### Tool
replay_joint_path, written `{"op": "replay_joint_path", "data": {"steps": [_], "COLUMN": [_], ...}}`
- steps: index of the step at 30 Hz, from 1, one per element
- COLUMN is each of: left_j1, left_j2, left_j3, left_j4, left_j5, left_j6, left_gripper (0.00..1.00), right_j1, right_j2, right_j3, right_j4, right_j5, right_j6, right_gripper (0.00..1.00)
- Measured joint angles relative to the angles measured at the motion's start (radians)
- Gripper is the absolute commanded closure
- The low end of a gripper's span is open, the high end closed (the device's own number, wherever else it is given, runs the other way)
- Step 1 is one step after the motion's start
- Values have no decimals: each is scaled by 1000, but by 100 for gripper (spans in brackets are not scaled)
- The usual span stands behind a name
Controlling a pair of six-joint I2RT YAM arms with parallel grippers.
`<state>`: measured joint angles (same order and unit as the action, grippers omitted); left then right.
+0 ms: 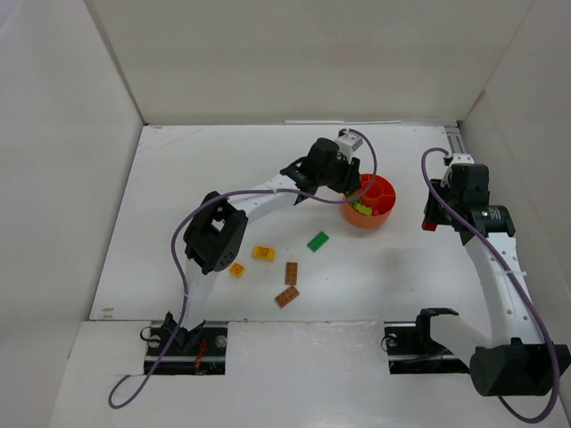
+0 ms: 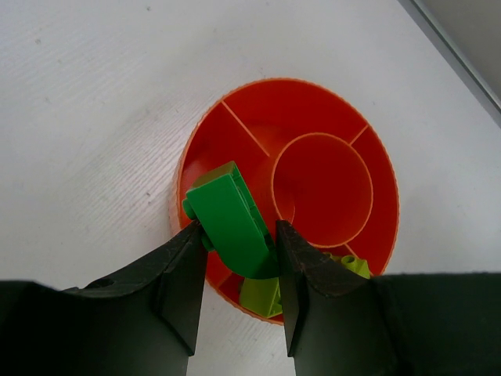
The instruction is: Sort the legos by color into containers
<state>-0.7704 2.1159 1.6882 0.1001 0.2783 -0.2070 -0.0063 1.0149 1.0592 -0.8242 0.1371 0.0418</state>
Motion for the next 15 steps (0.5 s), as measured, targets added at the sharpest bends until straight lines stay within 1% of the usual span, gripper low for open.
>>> {"op": "replay_joint_path", "data": {"steps": [5,7,9,11,15], "left_j1": [0,0,0,0,0], "left_j2": [2,2,2,2,3], "left_j3": [-21,-24,-26,-26,-26], "left_j4": [0,1,1,0,0], "left_j5": [16,20,26,33,43], "left_j6": [-1,-1,-1,-1,-1], "left_gripper": [89,87,84,78,77], "right_j1": [0,0,0,0,0], "right_j2": [1,1,1,1,1], "right_j3": [0,0,0,0,0], "right_j4": [0,0,0,0,0], "right_j5": [2,2,2,2,2], "right_j6": [0,0,0,0,0], "right_gripper": [94,94,94,94,94]}}
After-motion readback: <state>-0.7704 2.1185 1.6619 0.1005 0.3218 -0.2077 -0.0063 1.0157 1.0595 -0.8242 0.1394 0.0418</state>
